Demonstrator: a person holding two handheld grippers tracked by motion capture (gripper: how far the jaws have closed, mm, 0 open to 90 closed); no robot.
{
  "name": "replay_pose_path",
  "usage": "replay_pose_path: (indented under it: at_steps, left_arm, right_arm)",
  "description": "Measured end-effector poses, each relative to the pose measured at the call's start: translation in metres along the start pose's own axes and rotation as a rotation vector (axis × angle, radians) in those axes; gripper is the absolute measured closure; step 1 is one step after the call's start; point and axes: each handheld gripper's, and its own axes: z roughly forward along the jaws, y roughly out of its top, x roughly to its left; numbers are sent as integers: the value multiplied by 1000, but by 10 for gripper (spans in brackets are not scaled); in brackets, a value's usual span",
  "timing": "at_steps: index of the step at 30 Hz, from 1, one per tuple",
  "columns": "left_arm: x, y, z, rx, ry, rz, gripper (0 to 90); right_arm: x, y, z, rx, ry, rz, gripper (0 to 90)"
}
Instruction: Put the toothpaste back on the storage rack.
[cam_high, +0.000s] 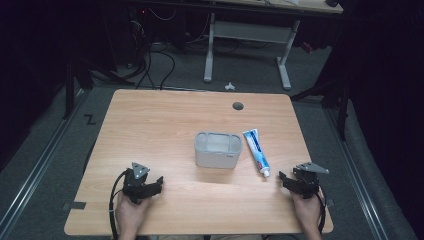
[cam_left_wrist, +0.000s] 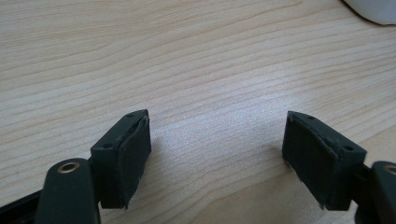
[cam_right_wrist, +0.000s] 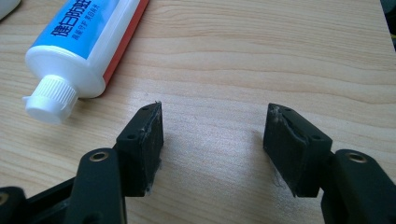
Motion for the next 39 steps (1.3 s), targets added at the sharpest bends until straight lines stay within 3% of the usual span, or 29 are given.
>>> replay_pose_path:
  at_steps: [11,16,24,39]
  left_arm:
    - [0,0,0,1,-3,0,242]
    - [0,0,0,1,-6,0,241]
    - [0,0,0,1,-5,0,242]
    - [0,0,0,2,-3,2,242]
  right_arm:
    - [0,0,0,6,24,-18,317]
    - [-6,-2,-3,-3,58,3,365]
    - [-12,-9,-11,-27,60,39,400]
    - [6,-15,-24,-47,81,-11,459]
